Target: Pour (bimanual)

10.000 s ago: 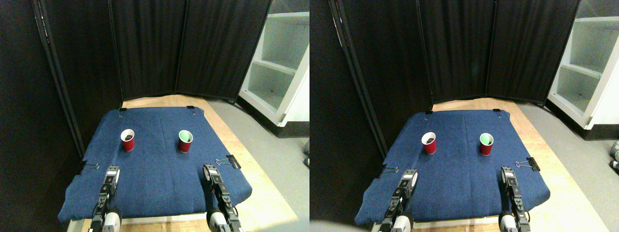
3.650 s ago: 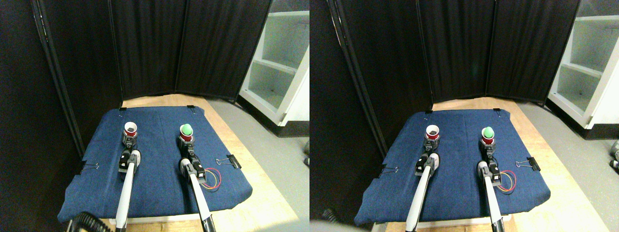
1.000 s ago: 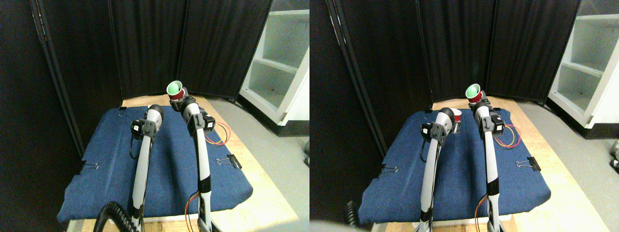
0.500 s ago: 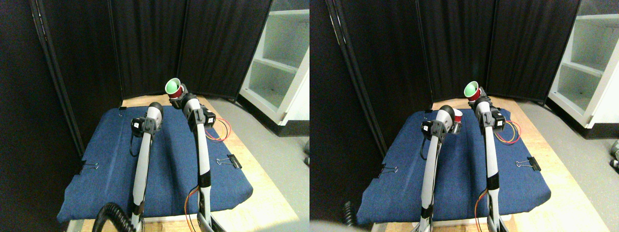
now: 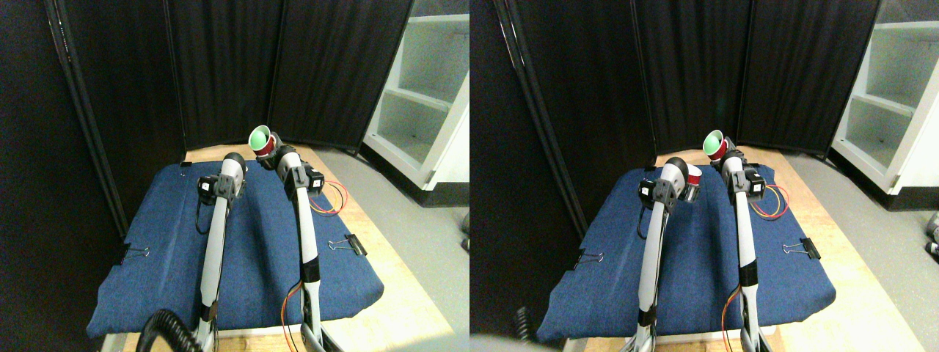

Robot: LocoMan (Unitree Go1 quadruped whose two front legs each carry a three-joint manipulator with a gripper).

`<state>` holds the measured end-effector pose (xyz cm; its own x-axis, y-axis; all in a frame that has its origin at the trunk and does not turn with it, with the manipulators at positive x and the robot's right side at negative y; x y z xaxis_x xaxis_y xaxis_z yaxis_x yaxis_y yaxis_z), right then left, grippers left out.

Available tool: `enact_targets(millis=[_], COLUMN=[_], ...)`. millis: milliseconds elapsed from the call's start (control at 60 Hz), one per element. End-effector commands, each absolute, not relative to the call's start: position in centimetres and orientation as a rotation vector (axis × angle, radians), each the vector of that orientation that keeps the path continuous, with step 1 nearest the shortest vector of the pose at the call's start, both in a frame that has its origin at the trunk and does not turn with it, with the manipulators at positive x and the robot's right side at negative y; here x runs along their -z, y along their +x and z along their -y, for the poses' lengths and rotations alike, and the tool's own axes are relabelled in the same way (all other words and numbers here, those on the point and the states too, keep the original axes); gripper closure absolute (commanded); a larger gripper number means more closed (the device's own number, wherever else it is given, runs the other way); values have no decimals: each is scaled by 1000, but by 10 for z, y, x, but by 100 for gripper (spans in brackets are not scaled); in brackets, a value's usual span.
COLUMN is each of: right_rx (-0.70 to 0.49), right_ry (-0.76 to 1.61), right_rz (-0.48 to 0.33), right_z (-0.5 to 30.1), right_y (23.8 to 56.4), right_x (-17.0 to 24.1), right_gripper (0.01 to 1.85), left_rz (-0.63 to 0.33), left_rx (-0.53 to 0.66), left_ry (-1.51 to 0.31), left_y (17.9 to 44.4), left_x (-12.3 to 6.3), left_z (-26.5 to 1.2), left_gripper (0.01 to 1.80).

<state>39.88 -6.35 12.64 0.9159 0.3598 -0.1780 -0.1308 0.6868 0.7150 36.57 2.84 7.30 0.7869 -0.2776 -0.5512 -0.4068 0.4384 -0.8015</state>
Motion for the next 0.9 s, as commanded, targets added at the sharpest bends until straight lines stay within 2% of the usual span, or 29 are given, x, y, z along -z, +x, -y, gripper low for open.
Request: enact_targets(millis=[17,200,467,900], right_rx=[-306,-309,-315,-390], right_ry=[783,762,714,575], right_rz=[-271,-269,-259,-246], right_z=[63,61,61,61], right_y=[403,404,406,401], right_x=[-133,-131,-133,-139], right_gripper=[184,185,185,182], left_rz=[-684,-694,-705,-695], left_rx=[-82,-2,25,-20], left_ry=[-1149,-1093,-1067,-1086], left_y=[368,367,371,383], left_x=[-77,-79,-75,-66], left_z=[-28,-28,-25,-19], left_gripper=[180,180,180,180])
